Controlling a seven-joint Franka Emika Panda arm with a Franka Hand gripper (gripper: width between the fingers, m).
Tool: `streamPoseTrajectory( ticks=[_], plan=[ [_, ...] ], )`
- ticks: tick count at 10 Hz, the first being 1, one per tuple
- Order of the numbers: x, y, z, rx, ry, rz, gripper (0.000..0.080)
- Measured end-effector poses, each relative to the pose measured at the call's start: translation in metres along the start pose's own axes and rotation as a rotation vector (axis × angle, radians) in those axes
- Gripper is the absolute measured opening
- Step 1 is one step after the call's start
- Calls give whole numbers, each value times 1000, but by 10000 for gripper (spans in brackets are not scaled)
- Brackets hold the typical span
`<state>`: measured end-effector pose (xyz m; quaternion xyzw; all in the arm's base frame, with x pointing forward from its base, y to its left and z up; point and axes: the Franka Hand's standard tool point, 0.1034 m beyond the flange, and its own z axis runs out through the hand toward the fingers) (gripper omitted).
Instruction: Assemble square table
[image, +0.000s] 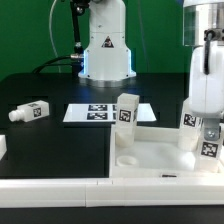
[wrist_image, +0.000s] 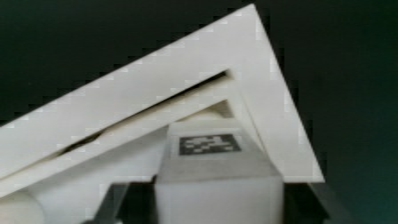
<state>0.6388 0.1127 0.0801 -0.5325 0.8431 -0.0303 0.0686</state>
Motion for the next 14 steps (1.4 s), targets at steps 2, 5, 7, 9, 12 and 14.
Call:
streamPoseTrajectory(
  ticks=[2, 5, 7, 9, 12, 14],
  plan=[
    [-1, 1, 0, -1, 0, -34, 382],
    [1, -12, -31, 27, -37, -118, 567],
    [9, -31, -59, 62, -71, -116, 632],
    [8, -27, -53, 56, -64, -122, 649],
    [8, -27, -52, 56, -62, -123, 649],
    [10, -27, -52, 56, -60, -137, 649]
  ],
)
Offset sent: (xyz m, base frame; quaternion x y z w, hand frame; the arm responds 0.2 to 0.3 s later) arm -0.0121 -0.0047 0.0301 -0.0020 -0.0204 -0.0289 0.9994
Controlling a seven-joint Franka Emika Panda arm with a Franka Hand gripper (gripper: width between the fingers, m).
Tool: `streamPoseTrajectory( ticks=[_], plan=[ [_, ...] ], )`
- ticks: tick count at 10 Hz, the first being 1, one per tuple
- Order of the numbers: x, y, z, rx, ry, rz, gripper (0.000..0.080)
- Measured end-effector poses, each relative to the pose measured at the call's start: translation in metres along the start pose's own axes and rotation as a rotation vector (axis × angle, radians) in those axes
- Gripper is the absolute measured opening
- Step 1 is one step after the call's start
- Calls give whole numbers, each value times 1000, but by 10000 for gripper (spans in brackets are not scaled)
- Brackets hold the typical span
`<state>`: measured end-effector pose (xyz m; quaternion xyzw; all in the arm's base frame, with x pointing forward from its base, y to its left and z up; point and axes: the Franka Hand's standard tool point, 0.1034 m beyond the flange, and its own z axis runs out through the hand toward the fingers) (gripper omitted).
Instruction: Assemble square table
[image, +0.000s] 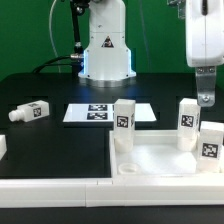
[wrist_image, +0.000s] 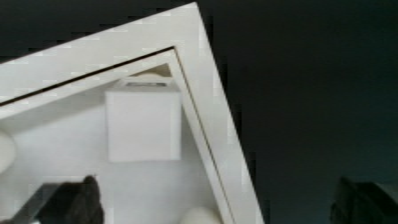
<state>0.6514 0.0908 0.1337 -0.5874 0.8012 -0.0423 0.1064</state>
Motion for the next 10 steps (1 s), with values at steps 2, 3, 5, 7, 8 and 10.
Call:
streamPoseTrajectory(
  ticks=[2, 3, 5, 7, 8, 10],
  plan=[
    [31, 5, -11, -5, -18, -178, 649],
    [49, 13, -27, -5, -46, -215, 649],
    [68, 11, -42, 9, -54, -379, 649],
    [67, 13, -38, 6, -52, -498, 649],
    [67, 13, -38, 6, -51, -548, 649],
    [85, 16, -42, 11, -58, -791, 649]
  ],
)
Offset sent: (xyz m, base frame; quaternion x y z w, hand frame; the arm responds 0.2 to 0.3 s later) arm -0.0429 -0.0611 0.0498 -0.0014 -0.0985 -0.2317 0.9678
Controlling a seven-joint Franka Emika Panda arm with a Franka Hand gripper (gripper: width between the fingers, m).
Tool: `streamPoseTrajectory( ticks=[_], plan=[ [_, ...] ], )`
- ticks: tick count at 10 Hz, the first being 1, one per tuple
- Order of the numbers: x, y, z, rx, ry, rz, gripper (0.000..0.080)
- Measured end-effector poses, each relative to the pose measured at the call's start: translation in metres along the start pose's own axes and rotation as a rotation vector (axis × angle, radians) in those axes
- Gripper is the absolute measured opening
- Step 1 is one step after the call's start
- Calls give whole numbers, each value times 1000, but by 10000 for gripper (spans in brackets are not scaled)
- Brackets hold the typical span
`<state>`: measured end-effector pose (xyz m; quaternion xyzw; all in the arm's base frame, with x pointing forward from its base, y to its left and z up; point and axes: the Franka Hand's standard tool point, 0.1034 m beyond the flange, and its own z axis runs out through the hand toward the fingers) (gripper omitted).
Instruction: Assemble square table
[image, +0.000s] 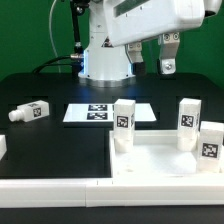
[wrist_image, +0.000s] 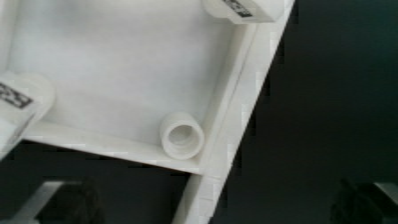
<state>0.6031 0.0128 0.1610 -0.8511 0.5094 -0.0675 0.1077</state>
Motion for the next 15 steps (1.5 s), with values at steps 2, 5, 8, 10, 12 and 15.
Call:
streamPoseTrajectory(
  ticks=[2, 5, 8, 10, 12, 15],
  plan=[
    [28, 50, -17, -27, -68, -180, 649],
    [37, 68, -12, -27, -28, -293, 649],
    [42, 93, -5, -74, -114, -249, 649],
    [66, 149, 4, -126, -158, -201, 649],
    [61, 170, 13, -145, -131, -200, 649],
    [63, 170, 14, -147, -131, -202, 649]
  ],
)
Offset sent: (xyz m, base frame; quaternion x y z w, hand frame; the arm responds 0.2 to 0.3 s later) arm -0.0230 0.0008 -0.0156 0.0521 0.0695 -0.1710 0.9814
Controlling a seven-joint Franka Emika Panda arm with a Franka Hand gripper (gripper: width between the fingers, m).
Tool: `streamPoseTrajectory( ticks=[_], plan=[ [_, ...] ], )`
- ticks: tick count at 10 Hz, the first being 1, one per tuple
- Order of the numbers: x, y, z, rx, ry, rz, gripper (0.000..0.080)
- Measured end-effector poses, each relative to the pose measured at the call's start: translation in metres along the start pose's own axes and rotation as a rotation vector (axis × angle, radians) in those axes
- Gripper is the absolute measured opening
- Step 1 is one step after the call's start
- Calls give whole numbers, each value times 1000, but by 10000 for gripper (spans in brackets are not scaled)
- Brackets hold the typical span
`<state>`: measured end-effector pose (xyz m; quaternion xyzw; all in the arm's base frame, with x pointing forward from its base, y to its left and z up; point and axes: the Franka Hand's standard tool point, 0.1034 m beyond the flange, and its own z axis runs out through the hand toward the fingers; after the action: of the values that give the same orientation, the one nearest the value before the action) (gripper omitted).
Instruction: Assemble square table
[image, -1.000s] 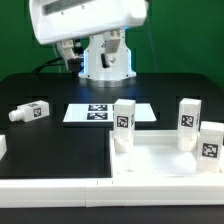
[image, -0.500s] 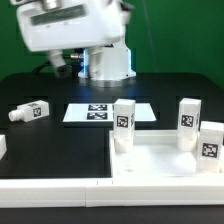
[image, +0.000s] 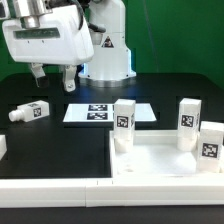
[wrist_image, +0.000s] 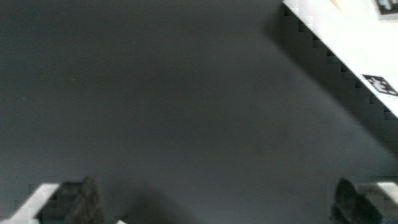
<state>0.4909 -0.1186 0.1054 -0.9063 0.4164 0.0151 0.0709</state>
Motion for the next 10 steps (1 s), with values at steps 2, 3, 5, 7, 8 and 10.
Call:
streamPoseTrajectory(
  ticks=[2, 3, 5, 7, 8, 10],
  plan=[
    [-3, 49, 19, -48, -90, -11, 649],
    [-2, 76, 24, -63, -136, 9, 649],
    [-9, 92, 34, -88, -72, -1, 649],
    [-7, 91, 33, -85, -81, 2, 649],
    [-10, 97, 34, -79, -101, -10, 649],
    [-22, 133, 41, -73, -212, 33, 649]
  ],
)
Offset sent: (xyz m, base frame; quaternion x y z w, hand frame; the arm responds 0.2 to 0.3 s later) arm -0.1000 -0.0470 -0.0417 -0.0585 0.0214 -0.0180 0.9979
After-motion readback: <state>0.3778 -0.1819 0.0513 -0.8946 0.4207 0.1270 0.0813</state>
